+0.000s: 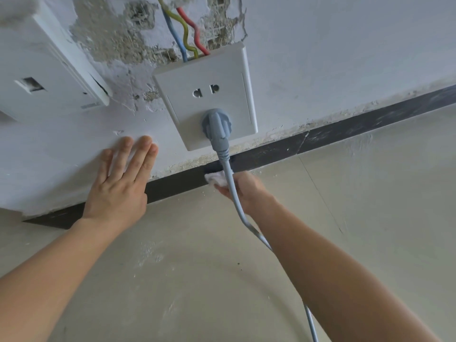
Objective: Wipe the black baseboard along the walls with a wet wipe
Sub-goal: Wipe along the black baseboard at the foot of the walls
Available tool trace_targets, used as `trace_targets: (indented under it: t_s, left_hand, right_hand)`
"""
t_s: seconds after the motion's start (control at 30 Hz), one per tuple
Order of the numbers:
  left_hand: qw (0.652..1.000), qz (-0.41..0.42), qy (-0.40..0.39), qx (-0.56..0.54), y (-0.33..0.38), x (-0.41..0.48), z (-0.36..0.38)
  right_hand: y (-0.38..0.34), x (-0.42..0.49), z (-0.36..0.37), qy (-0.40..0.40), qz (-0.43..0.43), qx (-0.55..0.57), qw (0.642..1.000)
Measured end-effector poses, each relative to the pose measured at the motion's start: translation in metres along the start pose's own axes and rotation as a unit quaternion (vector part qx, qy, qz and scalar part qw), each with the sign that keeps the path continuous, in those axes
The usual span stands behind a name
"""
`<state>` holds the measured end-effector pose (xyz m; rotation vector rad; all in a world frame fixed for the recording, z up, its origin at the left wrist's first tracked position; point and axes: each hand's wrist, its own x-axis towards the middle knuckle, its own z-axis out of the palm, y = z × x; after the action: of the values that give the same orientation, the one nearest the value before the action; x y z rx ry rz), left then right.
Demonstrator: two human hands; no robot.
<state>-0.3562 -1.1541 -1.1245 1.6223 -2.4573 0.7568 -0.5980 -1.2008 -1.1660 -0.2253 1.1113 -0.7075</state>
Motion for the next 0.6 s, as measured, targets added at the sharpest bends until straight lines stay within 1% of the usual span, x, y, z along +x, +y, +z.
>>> trace_targets:
  t_s: [0.03, 0.1, 0.13, 0.2, 0.23, 0.27, 0.3, 0.33, 0.37, 0.43, 0.47, 0.5, 0.53, 0.6]
  left_hand:
    - [1.0, -0.001, -0.001, -0.001, 0.001, 0.0, 0.0]
    - [1.0, -0.005, -0.005, -0.002, 0.002, 0.001, 0.0]
    - [1.0, -0.008, -0.008, -0.002, 0.003, 0.001, 0.001]
    - [1.0, -0.01, -0.014, -0.003, 0.003, 0.001, 0.001]
    - [1.0, -0.01, -0.015, -0.004, 0.003, 0.002, 0.001]
    - [1.0, -0.01, -0.014, -0.004, 0.003, 0.002, 0.001]
    - [1.0, -0.011, -0.014, -0.004, 0.002, 0.002, 0.001]
    - [1.0, -0.012, -0.013, -0.004, 0.002, 0.002, 0.001]
    - [1.0, -0.012, -0.012, -0.002, 0.002, 0.002, 0.001]
    - [1.0, -0.011, -0.007, 0.004, 0.004, 0.001, 0.002]
    - [1.0, -0.01, -0.006, 0.008, 0.004, 0.001, 0.002]
    - [1.0, -0.008, -0.005, 0.01, 0.004, 0.001, 0.002]
    - [1.0, -0.007, -0.003, 0.012, 0.004, 0.001, 0.002]
    - [1.0, -0.004, 0.003, 0.013, 0.004, 0.0, 0.002]
  right_hand:
    - [-0.005, 0.002, -0.006, 0.023, -0.024, 0.029, 0.999]
    - [-0.018, 0.002, -0.025, 0.106, -0.082, 0.092, 0.987]
    - [-0.025, 0.001, -0.038, 0.147, -0.113, 0.123, 0.975]
    - [-0.04, -0.004, -0.065, 0.198, -0.158, 0.198, 0.947]
    - [-0.045, -0.007, -0.074, 0.229, -0.166, 0.223, 0.933]
    - [-0.048, -0.009, -0.079, 0.257, -0.161, 0.226, 0.926]
    - [-0.046, -0.008, -0.08, 0.275, -0.145, 0.209, 0.927]
    - [-0.041, -0.006, -0.076, 0.269, -0.125, 0.184, 0.937]
    - [-0.032, -0.004, -0.069, 0.235, -0.104, 0.157, 0.954]
    - [-0.009, 0.005, -0.049, 0.118, -0.052, 0.097, 0.987]
    - [0.001, 0.009, -0.039, 0.066, -0.024, 0.054, 0.996]
    - [0.01, 0.011, -0.03, 0.029, -0.005, 0.016, 0.999]
    - [0.015, 0.015, -0.021, 0.021, 0.003, -0.013, 1.0]
    - [0.017, 0.021, -0.012, 0.067, -0.016, -0.036, 0.997]
